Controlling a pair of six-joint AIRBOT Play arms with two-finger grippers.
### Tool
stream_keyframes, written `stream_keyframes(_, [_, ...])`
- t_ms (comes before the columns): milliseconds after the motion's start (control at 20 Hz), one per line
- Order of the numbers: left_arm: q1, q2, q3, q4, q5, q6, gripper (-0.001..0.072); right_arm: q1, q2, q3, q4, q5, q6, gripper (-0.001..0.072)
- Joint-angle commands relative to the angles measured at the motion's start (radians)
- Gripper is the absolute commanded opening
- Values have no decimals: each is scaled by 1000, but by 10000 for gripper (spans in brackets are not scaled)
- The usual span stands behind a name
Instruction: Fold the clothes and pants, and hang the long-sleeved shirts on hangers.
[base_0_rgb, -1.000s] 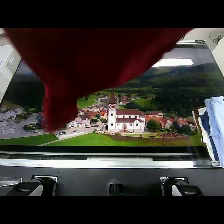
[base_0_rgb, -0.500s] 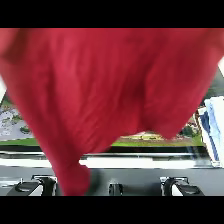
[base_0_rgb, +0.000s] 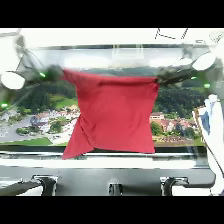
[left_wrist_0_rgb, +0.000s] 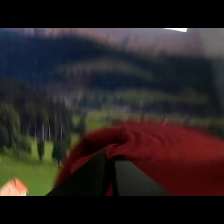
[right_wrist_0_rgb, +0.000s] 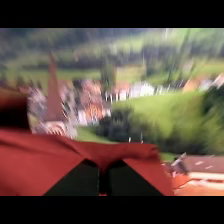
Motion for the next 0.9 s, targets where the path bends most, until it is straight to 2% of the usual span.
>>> stream_keyframes(0, [-34,-130,-33,-20,-142,2,82,33,-138,-12,38,5,80,132])
stream_keyframes(50, [-23,-127,-30,-15,-184,3,240,11,-131,-10,34,8,82,359])
stream_keyframes(100, [1,-120,-18,0,-254,3,509,-24,-117,-3,34,27,73,532])
stream_keyframes(150, [40,-112,5,37,-363,7,715,-76,-97,2,32,67,42,549])
stream_keyframes(300, [202,-96,21,162,-733,41,715,-282,-54,0,-50,337,-37,547])
stream_keyframes(400, [297,-75,-58,144,-850,52,713,-376,-30,-80,-118,474,-68,547])
stream_keyframes(500, [340,-21,-230,78,-827,74,710,-412,42,-274,-127,430,-92,547])
stream_keyframes(550, [340,8,-330,52,-790,84,661,-409,83,-387,-126,375,-115,548])
stream_keyframes(600, [334,34,-437,23,-745,106,559,-406,113,-483,-104,322,-135,548])
stream_keyframes(700, [326,60,-605,-60,-681,172,558,-406,145,-633,-47,262,-182,551])
stream_keyframes(850, [325,60,-731,-158,-631,273,558,-406,145,-726,-6,256,-212,558])
